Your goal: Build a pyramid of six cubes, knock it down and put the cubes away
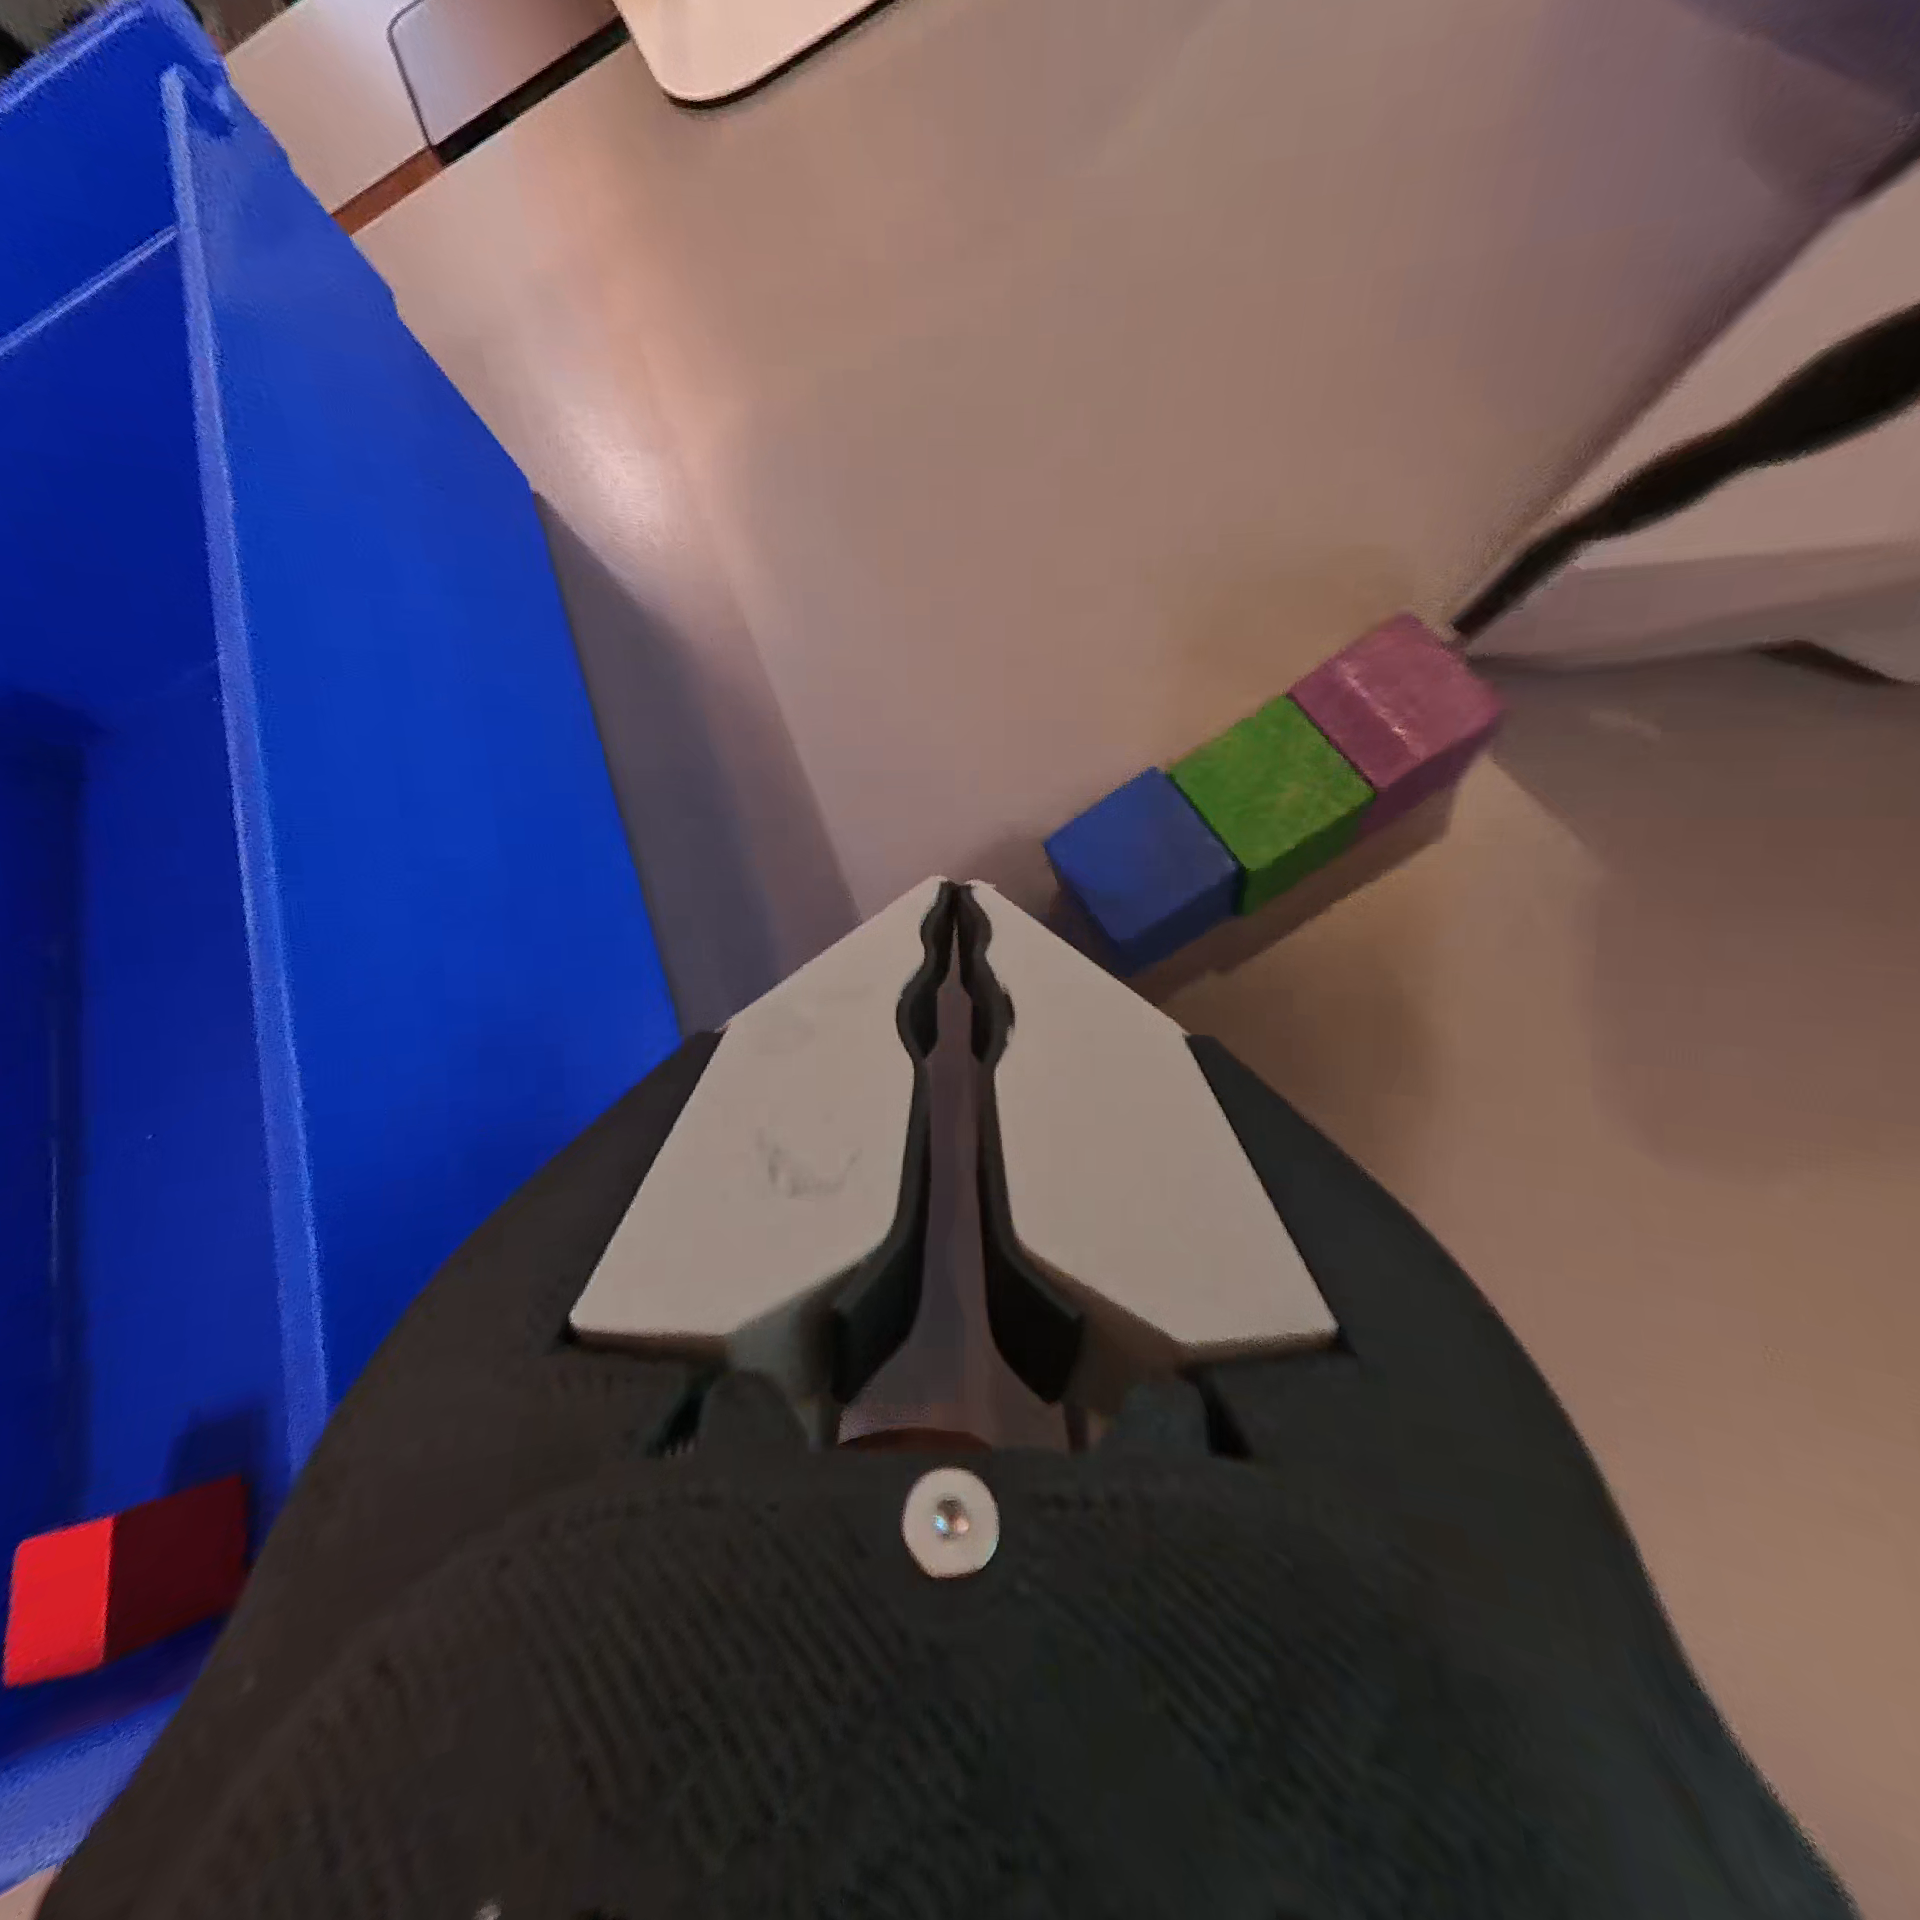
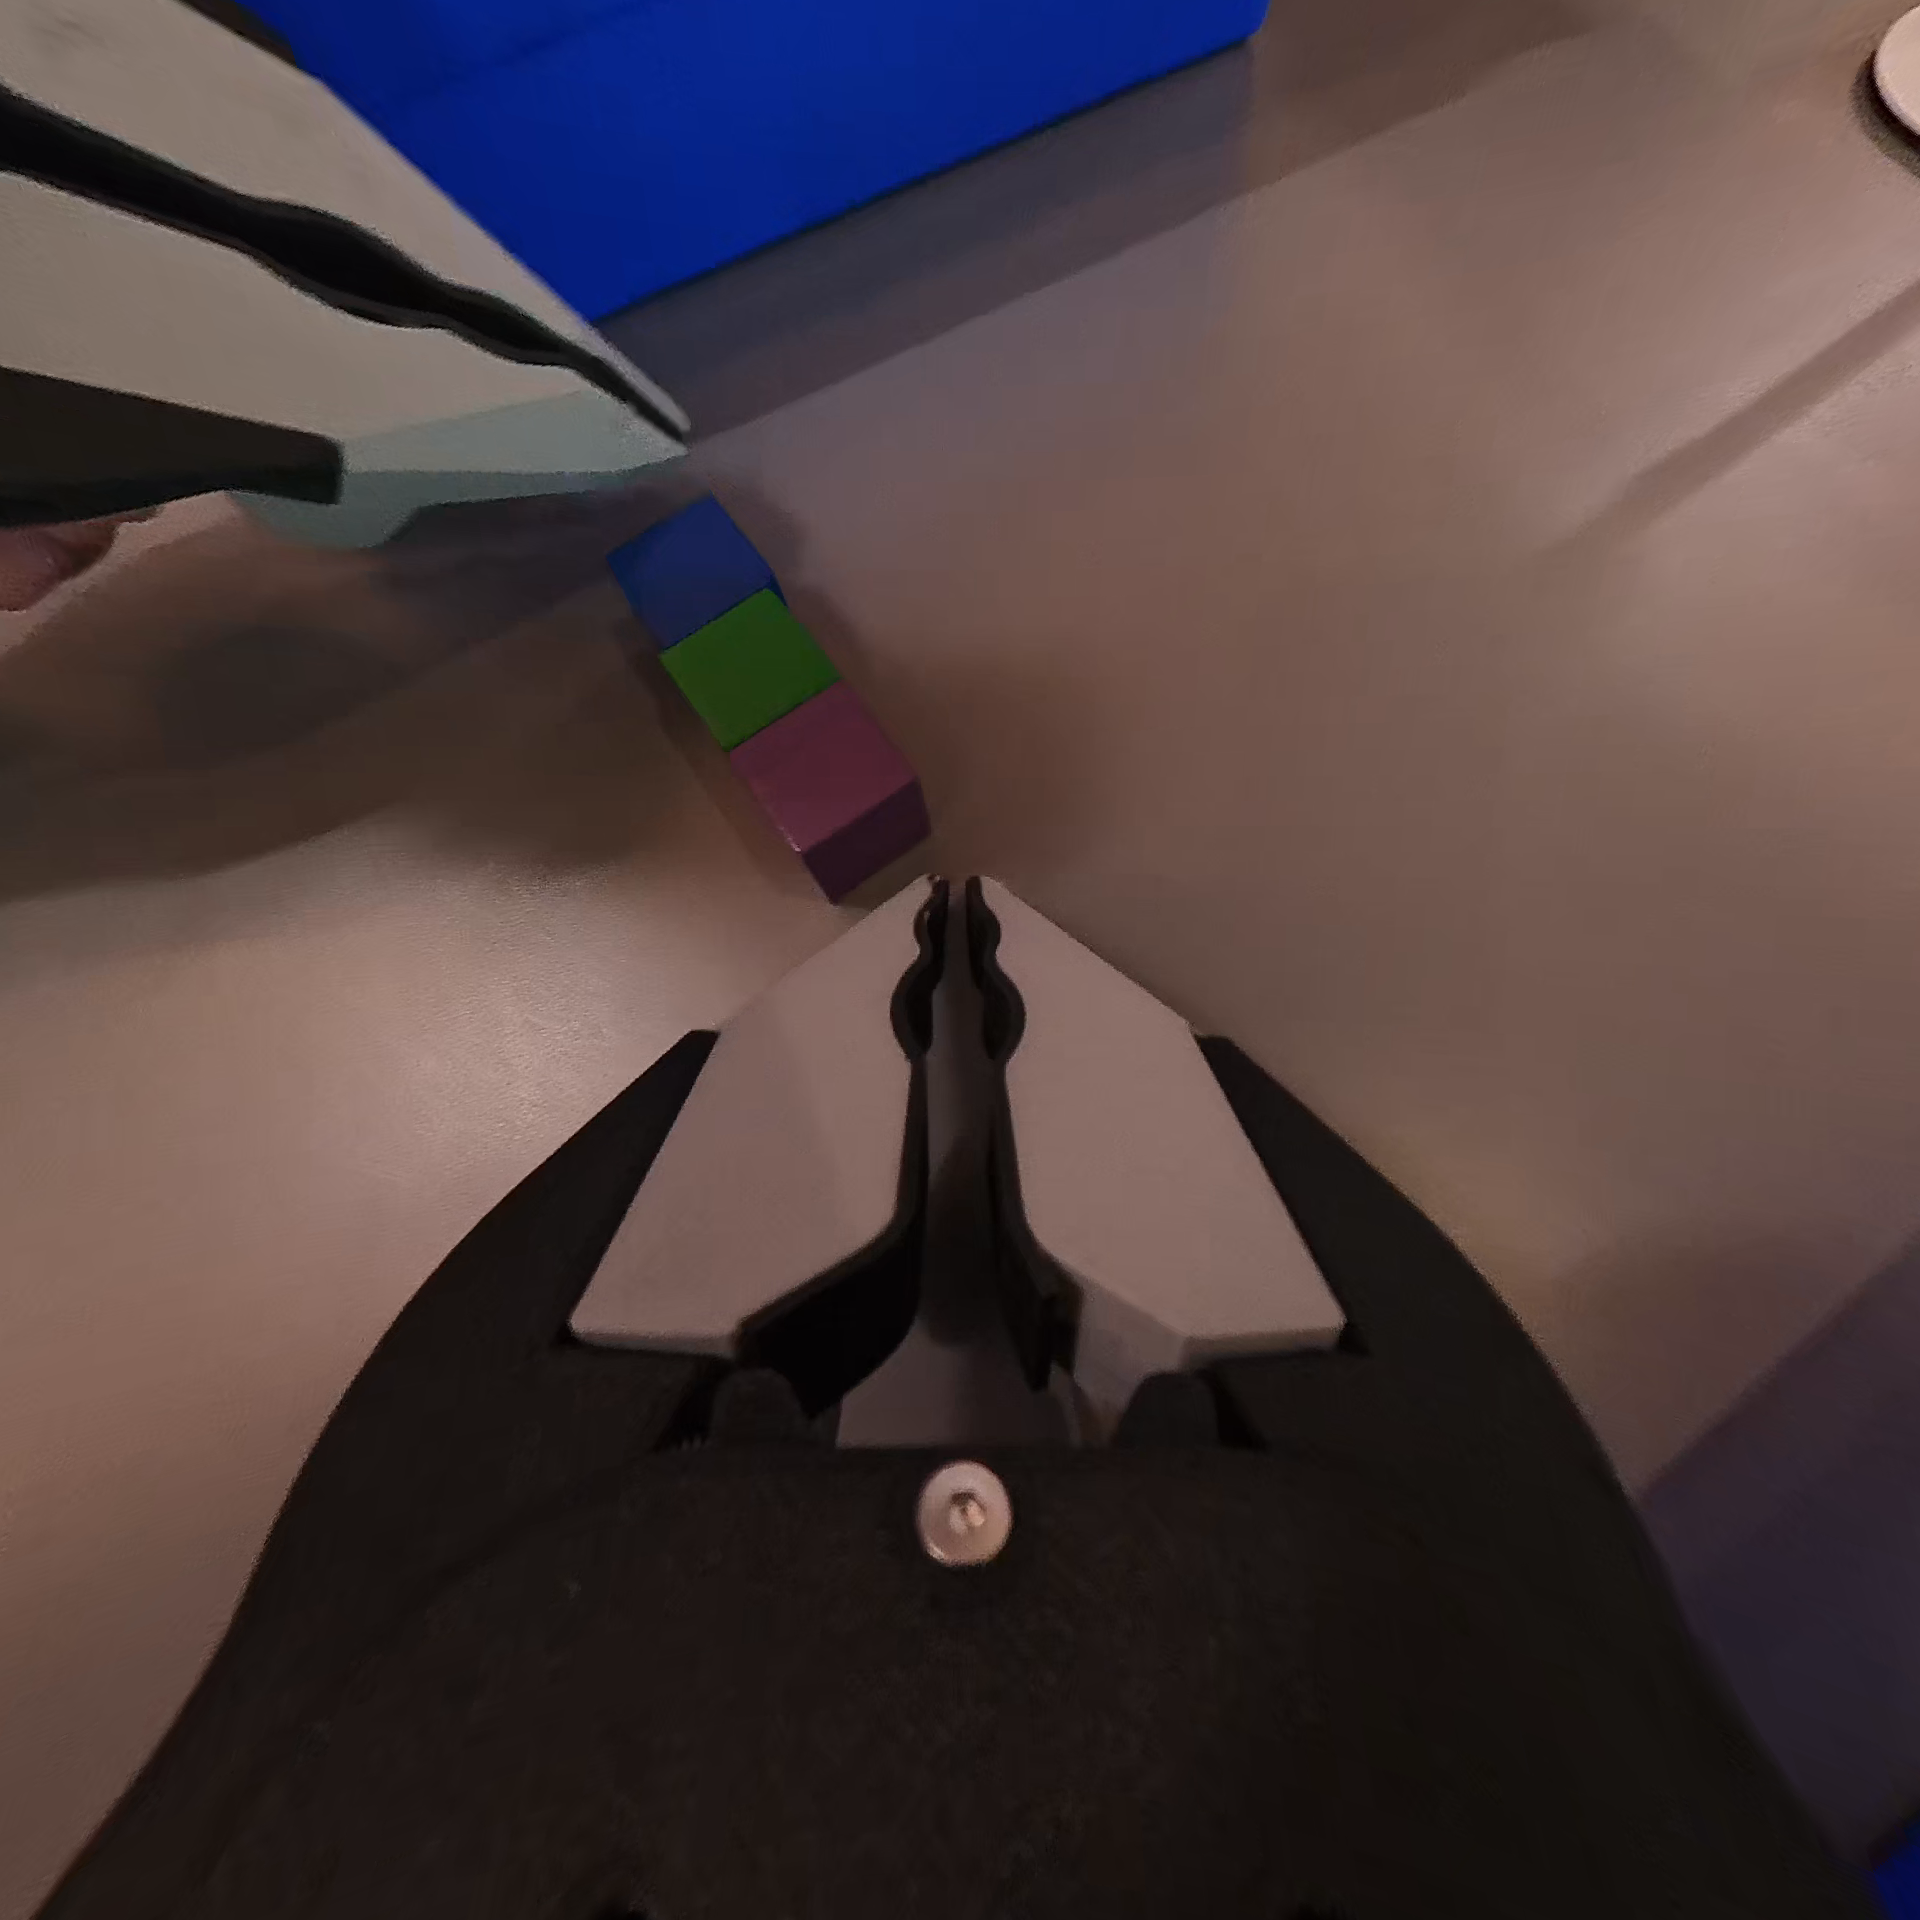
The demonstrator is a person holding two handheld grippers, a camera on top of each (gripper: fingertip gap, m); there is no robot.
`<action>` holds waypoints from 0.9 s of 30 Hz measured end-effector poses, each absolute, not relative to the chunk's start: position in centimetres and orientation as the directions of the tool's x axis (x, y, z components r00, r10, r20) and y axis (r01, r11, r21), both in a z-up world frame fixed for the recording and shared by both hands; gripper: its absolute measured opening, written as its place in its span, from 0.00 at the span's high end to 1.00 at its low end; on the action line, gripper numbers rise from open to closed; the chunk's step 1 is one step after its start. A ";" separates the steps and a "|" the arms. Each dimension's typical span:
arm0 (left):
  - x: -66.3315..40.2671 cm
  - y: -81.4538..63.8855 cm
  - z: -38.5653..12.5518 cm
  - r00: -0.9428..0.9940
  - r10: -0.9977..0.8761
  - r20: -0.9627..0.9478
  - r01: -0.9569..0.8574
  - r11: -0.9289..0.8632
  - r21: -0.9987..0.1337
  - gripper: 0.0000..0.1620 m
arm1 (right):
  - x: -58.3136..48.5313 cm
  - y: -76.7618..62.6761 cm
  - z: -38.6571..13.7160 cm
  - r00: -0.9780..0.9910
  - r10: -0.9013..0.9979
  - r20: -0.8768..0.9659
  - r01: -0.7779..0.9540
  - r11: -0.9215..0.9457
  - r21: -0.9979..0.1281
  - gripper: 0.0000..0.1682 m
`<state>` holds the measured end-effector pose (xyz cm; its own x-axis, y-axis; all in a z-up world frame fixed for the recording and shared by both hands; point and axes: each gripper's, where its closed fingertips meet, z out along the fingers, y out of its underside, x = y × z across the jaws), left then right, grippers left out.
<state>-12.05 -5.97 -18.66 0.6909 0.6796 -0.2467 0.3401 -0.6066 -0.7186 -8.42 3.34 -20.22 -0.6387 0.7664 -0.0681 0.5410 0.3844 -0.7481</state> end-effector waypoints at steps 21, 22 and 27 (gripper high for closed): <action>-12.4 -4.6 -20.6 0.736 0.645 -0.204 0.355 -0.625 -0.695 1.00 | -8.0 2.7 -20.6 -0.641 0.767 -0.032 0.533 0.415 -0.737 1.00; -12.4 -4.5 -20.6 0.738 0.644 -0.203 0.354 -0.624 -0.697 1.00 | -8.0 2.8 -20.6 -0.640 0.768 -0.029 0.533 0.416 -0.737 1.00; -12.2 -3.7 -20.5 0.749 0.635 -0.190 0.345 -0.619 -0.706 1.00 | -7.7 3.5 -20.6 -0.628 0.778 -0.016 0.537 0.418 -0.733 1.00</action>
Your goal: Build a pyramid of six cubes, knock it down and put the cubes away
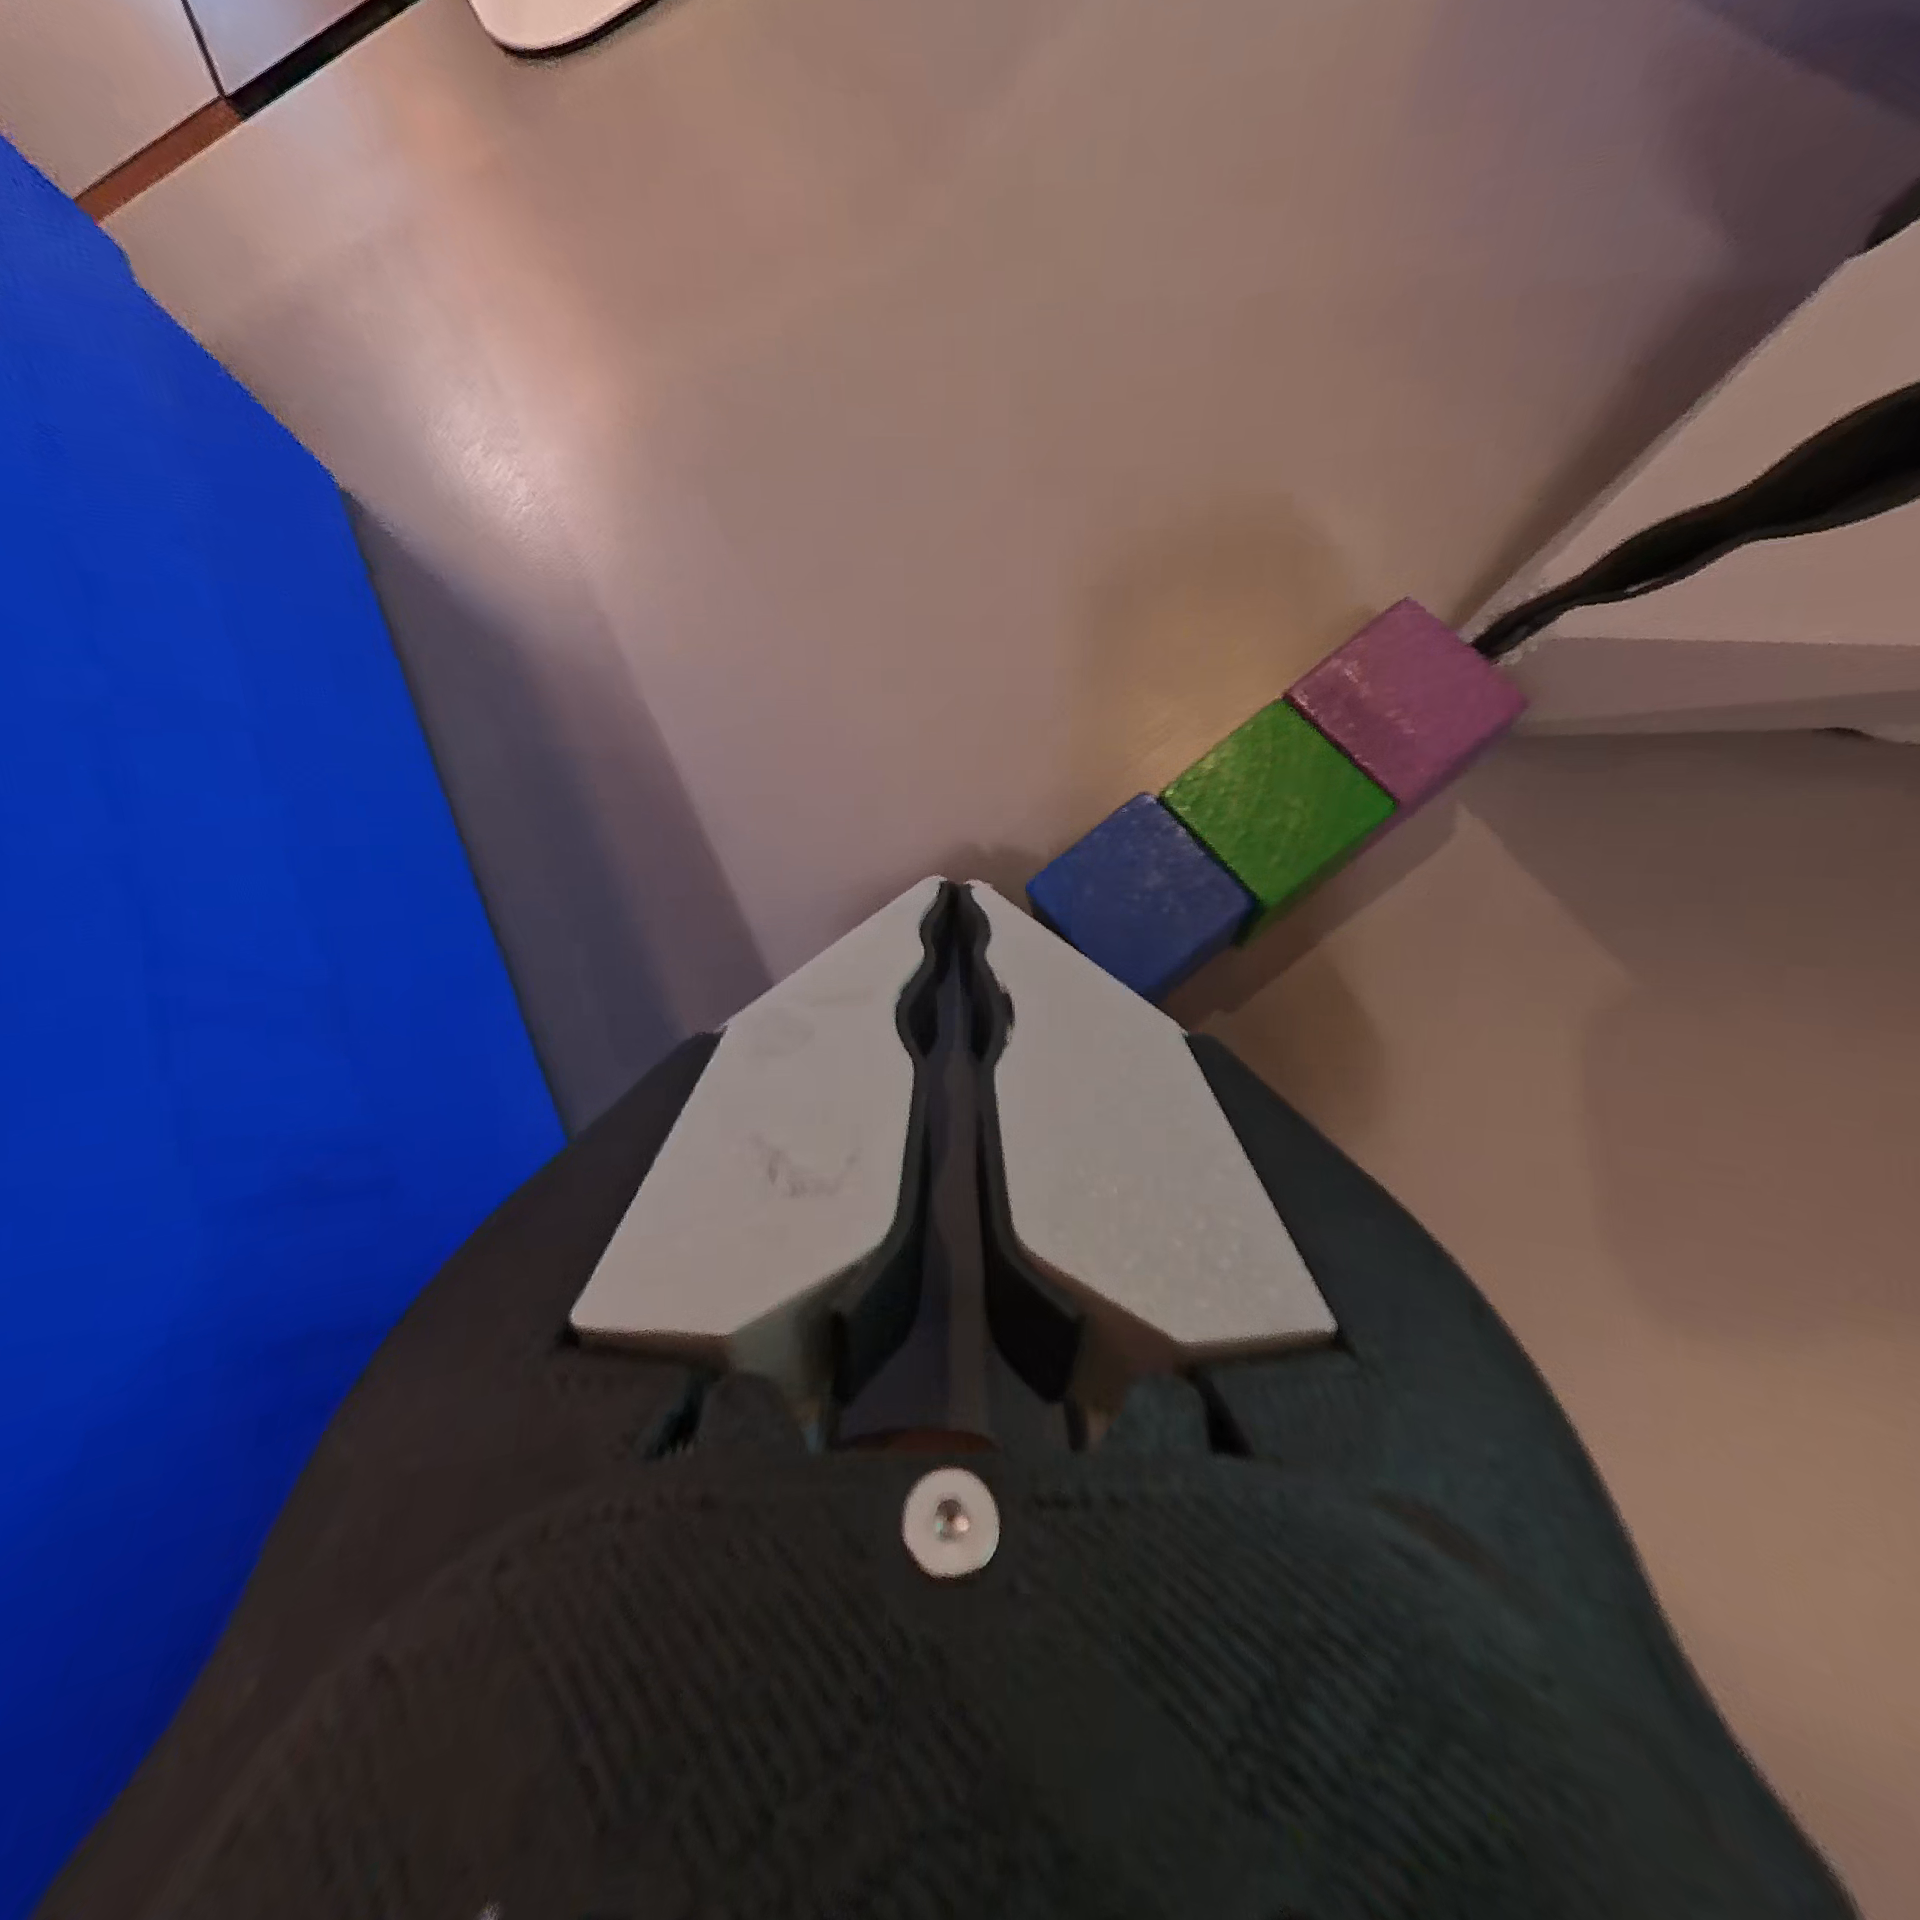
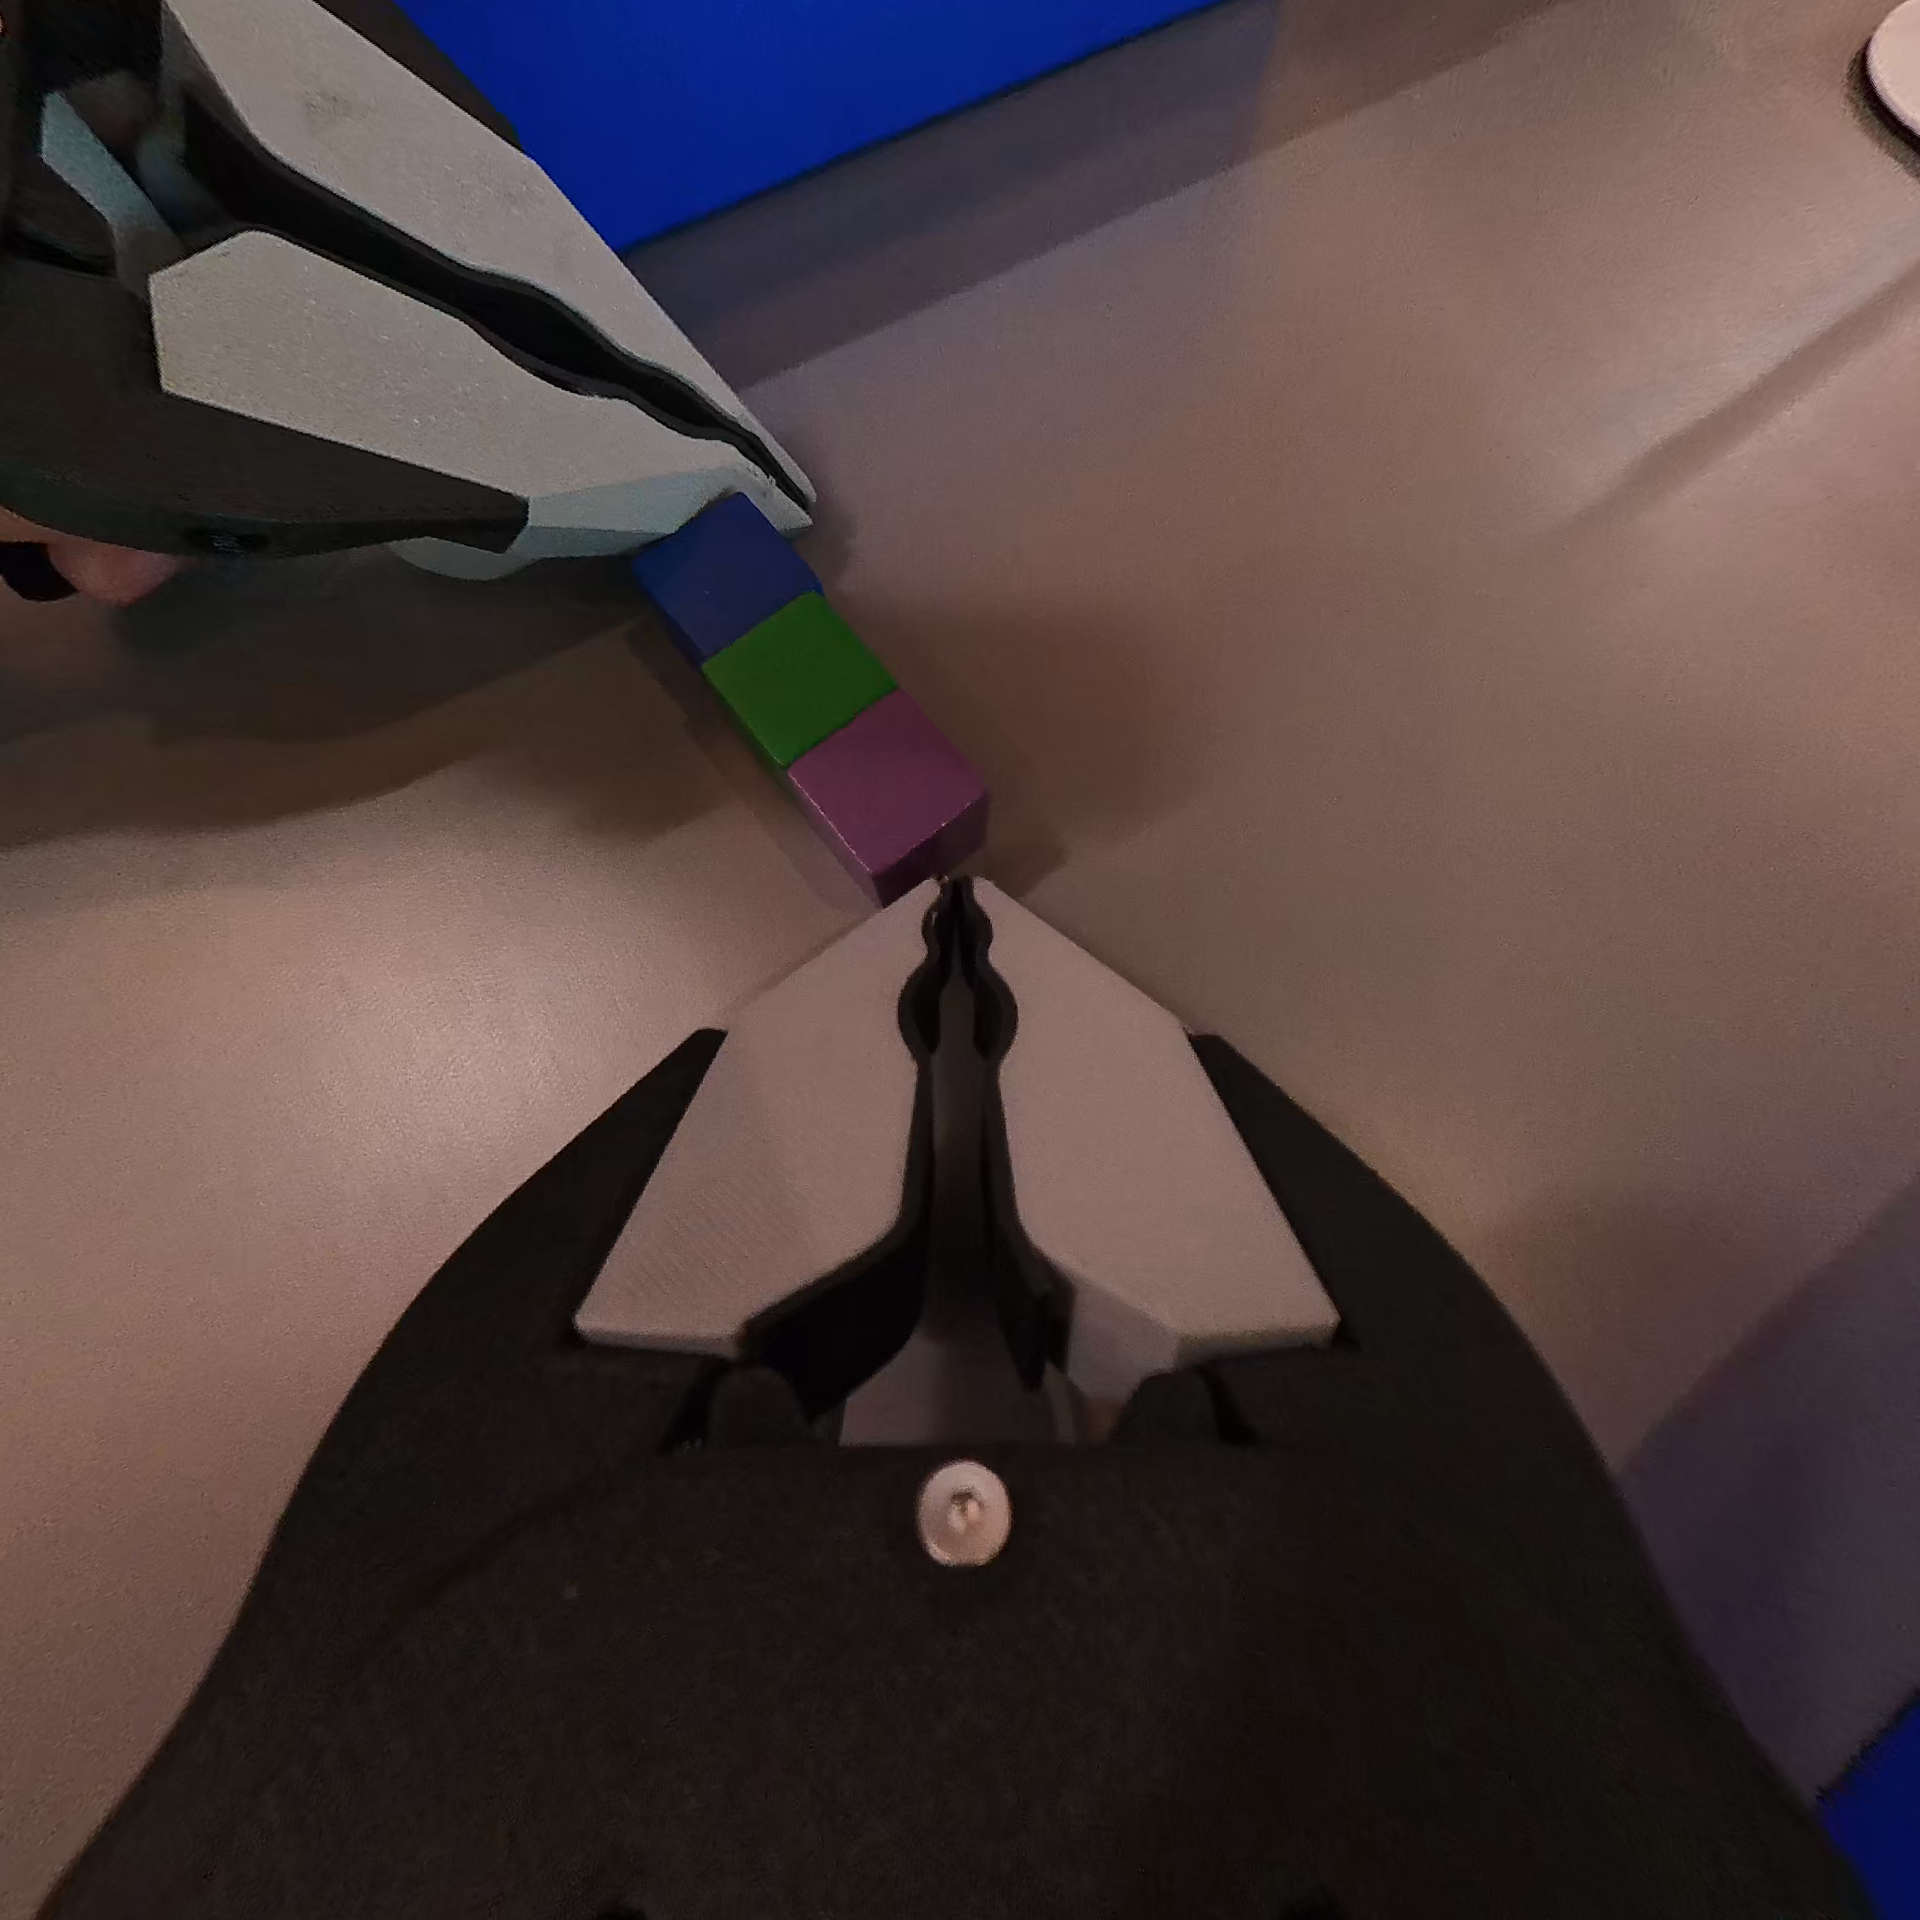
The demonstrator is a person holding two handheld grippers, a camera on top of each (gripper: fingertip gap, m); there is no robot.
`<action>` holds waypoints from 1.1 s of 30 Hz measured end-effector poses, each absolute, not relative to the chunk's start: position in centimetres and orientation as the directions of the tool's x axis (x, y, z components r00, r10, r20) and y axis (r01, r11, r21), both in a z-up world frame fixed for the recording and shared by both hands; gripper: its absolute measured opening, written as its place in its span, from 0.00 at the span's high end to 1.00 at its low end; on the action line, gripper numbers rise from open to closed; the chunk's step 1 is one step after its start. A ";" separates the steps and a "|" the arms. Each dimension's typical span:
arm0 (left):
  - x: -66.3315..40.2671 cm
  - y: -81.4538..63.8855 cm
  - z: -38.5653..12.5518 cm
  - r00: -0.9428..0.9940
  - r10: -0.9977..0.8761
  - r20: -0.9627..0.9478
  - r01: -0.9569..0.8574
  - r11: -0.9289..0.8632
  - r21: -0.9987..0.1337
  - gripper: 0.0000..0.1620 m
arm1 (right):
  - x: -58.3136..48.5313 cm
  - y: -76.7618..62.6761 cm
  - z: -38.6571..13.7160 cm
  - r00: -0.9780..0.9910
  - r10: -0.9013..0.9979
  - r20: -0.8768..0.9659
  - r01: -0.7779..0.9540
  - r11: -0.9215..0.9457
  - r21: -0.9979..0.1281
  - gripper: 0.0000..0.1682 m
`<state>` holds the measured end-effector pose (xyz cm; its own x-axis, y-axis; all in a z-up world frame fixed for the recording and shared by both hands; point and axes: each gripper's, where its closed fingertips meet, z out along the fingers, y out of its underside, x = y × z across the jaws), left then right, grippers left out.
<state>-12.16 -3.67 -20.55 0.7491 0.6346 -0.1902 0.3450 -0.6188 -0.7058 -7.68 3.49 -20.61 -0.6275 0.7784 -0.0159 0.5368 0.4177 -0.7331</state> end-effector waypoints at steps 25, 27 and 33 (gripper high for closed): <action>-9.8 -8.7 -5.9 0.664 0.737 -0.126 0.209 -0.345 -0.915 0.95 | -6.6 7.3 -19.4 -0.536 0.839 0.091 0.493 0.399 -0.774 0.95; -11.2 -11.9 -4.6 0.621 0.782 -0.051 0.235 -0.248 -0.940 0.91 | -6.4 7.1 -19.2 -0.546 0.831 0.109 0.465 0.408 -0.785 0.95; -17.0 -16.9 -7.9 0.595 0.803 0.016 0.386 -0.269 -0.882 0.74 | -6.3 6.3 -18.0 -0.568 0.810 0.143 0.380 0.413 -0.827 0.95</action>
